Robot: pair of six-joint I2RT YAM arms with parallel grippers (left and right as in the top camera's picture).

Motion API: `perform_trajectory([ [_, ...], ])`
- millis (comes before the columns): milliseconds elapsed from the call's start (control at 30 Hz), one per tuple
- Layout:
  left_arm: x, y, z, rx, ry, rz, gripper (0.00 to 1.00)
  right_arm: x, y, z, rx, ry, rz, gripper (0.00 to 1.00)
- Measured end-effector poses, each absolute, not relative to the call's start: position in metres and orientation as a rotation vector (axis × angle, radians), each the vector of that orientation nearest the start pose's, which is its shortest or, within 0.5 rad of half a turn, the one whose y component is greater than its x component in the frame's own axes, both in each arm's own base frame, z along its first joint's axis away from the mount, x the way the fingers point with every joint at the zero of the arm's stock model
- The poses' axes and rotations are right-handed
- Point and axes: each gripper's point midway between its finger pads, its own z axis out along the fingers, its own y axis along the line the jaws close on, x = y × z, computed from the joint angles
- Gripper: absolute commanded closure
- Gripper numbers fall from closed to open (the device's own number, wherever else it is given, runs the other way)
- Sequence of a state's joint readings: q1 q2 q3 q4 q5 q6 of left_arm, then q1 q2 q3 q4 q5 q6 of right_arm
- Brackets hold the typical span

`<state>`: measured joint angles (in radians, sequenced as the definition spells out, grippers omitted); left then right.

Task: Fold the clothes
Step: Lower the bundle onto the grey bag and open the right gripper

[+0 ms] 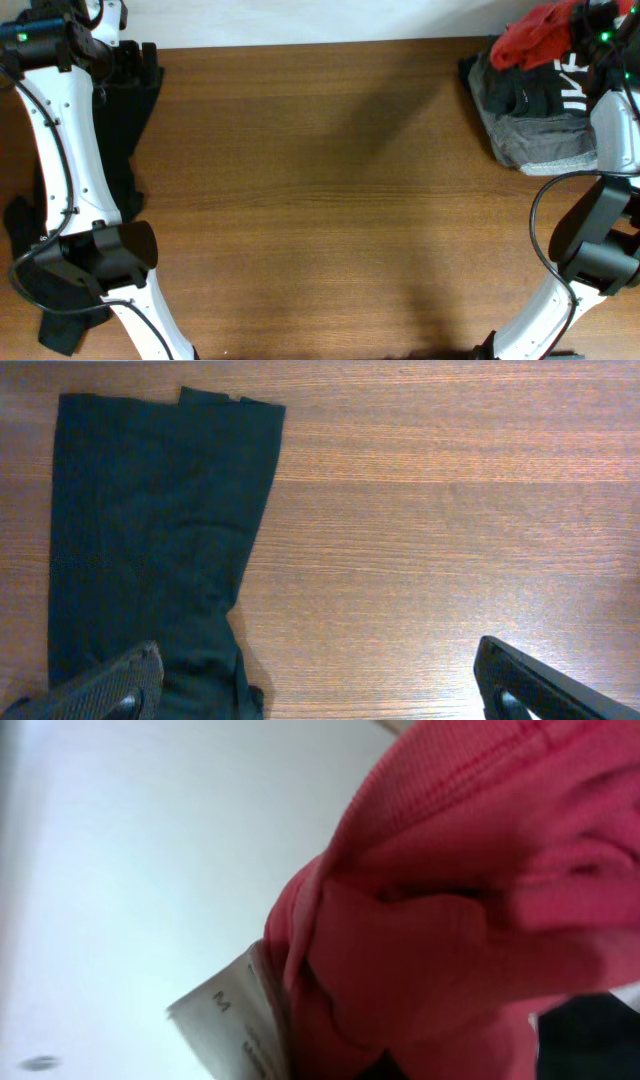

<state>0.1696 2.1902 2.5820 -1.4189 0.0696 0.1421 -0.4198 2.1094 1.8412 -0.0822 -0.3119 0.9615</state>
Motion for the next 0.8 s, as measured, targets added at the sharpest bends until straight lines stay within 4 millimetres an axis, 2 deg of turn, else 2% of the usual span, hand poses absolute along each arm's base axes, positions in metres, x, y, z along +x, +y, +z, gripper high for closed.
perform_trajectory([
  [233, 0.499, 0.072, 0.267, -0.008, 2.593, 0.016, 0.01, 0.565, -0.216, 0.198, 1.291, 1.798, 0.636, 0.95],
  [267, 0.5, 0.072, 0.266, -0.008, 2.594, 0.015, 0.01, 0.557, -0.219, 0.19, 1.333, 1.819, 0.628, 0.88],
  [467, 0.503, 0.069, 0.263, 0.002, 2.594, 0.009, 0.01, 0.506, -0.236, 0.149, 1.587, 1.922, 0.58, 0.26],
  [533, 0.505, 0.066, 0.264, 0.011, 2.588, 0.009, 0.01, 0.49, -0.242, 0.14, 1.659, 1.941, 0.566, 0.22],
  [633, 0.507, 0.061, 0.265, 0.025, 2.58, 0.006, 0.01, 0.47, -0.25, 0.132, 1.714, 1.974, 0.562, 0.23],
  [800, 0.509, 0.053, 0.266, 0.044, 2.573, 0.002, 0.01, 0.449, -0.256, 0.129, 1.669, 2.056, 0.609, 0.22],
])
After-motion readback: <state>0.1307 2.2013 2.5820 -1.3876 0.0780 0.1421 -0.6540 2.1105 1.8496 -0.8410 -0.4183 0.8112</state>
